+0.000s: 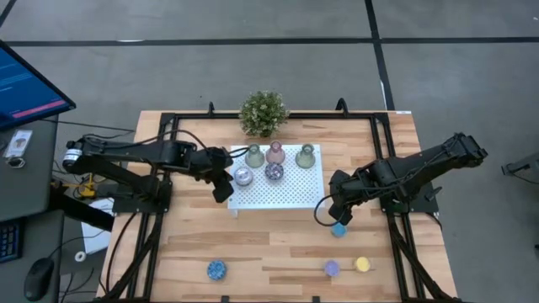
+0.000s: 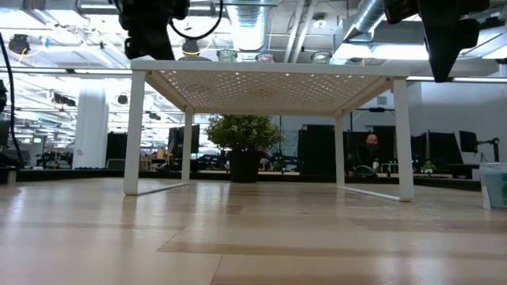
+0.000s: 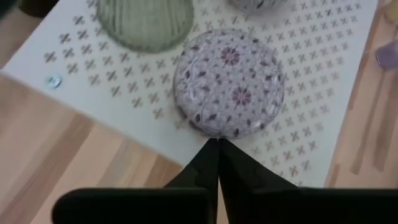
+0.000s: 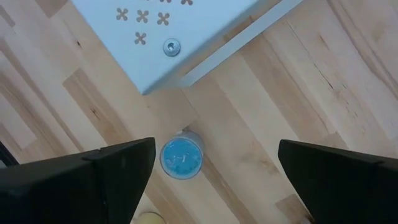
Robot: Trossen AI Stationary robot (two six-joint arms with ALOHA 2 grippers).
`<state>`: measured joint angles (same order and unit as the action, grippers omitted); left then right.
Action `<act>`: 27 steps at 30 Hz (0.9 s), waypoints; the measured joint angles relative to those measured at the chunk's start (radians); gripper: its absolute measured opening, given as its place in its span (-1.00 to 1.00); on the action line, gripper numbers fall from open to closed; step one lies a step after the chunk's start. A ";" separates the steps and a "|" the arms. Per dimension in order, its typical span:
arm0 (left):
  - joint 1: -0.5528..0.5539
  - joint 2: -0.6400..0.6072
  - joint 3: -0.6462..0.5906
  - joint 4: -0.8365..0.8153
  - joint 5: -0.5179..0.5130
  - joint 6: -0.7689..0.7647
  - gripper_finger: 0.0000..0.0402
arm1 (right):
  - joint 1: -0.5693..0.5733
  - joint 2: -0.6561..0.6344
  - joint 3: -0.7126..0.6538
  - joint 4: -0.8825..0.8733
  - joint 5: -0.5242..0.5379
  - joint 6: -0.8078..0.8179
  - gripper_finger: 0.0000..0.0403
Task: Pick & Place candle stick holders
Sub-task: Put the white patterned scented candle on the shelf, then put the blue patterned scented candle on the shelf
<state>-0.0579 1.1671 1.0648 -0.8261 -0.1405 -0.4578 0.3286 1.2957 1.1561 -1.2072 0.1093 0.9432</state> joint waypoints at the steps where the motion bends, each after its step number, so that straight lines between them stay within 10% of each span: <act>1: 0.000 0.005 -0.001 0.016 0.000 0.001 -0.96 | 0.000 0.000 0.000 0.000 0.000 0.000 0.64; 14: 0.001 0.017 -0.002 0.075 0.005 0.025 -0.98 | 0.000 0.000 0.000 -0.001 -0.001 0.000 0.64; 22: -0.082 -0.147 0.000 -0.050 0.439 -0.123 -0.98 | -0.009 0.000 0.000 0.000 -0.005 -0.008 0.64; 27: -0.269 -0.178 0.000 -0.046 0.483 -0.156 -0.94 | -0.023 0.000 0.000 0.028 -0.005 -0.008 0.64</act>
<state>-0.3272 0.9890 1.0649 -0.8723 0.3420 -0.6141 0.3054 1.2957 1.1557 -1.1797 0.1046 0.9356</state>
